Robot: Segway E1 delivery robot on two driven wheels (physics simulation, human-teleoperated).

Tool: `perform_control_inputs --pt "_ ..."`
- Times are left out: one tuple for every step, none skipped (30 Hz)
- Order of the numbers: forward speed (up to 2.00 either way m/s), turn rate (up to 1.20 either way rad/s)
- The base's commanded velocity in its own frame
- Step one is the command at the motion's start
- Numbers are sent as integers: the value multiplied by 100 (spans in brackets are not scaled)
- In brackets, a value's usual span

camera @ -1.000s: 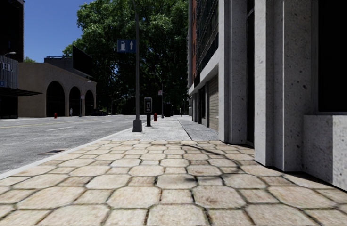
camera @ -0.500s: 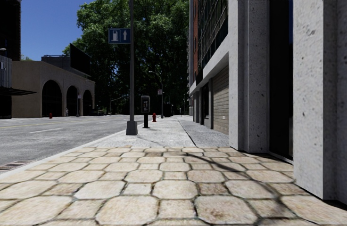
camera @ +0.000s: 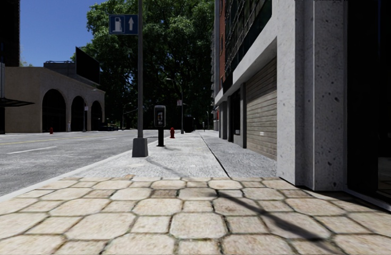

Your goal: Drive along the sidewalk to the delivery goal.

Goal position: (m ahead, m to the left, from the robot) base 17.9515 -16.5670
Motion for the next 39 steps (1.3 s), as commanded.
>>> perform_control_inputs --pt "200 0" --pt "200 0" --pt "200 0" --pt "200 0" --pt "200 0" --pt "200 0" --pt "200 0" --pt "200 0" --pt "200 0" --pt "200 0" --pt "200 0" --pt "200 0" --pt "200 0" --pt "200 0" --pt "200 0" --pt "200 0" --pt "200 0" --pt "200 0" --pt "200 0" --pt "200 0" --pt "200 0" --pt "200 0" --pt "200 0" --pt "200 0" --pt "200 0" --pt "200 0" --pt "200 0" --pt "200 0" --pt "200 0" --pt "200 0" --pt "200 0" --pt "200 0" --pt "200 0" --pt "200 0" --pt "200 0" --pt "200 0" --pt "200 0" --pt "200 0" --pt "200 0"
